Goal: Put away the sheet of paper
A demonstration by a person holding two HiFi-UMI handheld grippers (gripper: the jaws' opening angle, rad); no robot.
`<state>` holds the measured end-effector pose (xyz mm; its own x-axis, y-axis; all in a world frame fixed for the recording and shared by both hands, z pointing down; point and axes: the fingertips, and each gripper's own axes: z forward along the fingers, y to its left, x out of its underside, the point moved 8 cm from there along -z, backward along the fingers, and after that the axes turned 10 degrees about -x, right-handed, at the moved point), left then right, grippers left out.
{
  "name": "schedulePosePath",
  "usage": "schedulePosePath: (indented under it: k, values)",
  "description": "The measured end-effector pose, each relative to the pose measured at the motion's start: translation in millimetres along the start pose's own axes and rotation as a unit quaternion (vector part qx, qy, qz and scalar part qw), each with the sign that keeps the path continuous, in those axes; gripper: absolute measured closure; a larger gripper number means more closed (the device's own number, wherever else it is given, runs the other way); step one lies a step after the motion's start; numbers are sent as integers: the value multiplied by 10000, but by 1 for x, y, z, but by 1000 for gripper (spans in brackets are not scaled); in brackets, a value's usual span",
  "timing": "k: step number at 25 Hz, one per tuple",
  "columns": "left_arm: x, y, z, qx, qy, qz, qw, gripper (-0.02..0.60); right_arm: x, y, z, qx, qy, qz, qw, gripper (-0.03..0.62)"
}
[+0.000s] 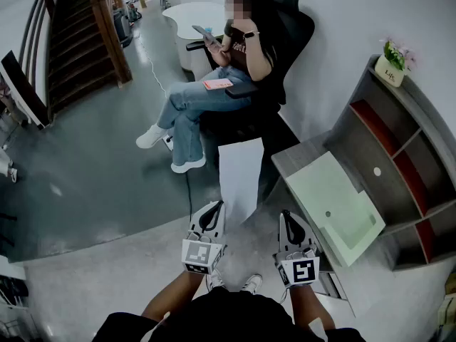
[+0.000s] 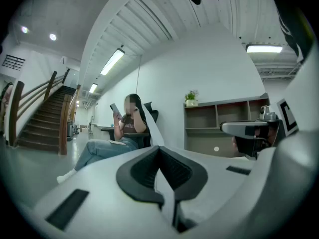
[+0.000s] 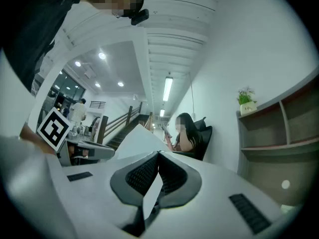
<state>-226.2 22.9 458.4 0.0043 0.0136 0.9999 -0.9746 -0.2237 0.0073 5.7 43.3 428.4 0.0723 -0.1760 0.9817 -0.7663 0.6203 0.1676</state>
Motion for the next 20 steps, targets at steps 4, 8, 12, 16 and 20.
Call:
schedulePosePath:
  k: [4, 8, 12, 16, 20]
  values:
    - [0, -5, -3, 86, 48, -11, 10000, 575, 3, 4, -7, -47, 237, 48, 9997, 572]
    - [-3, -5, -3, 103, 43, 25, 9999, 575, 0, 8, -6, -11, 228, -156, 9996, 572]
    - [-2, -2, -2, 138, 49, 2, 9999, 575, -2, 14, -5, -75, 551, -369, 9978, 572]
    - [-3, 2, -4, 208, 27, 19, 9998, 575, -7, 21, -2, -24, 514, -379, 9980, 572]
    - [-2, 9, -6, 312, 24, -5, 9995, 575, -11, 28, 5, 145, 92, -278, 9995, 571]
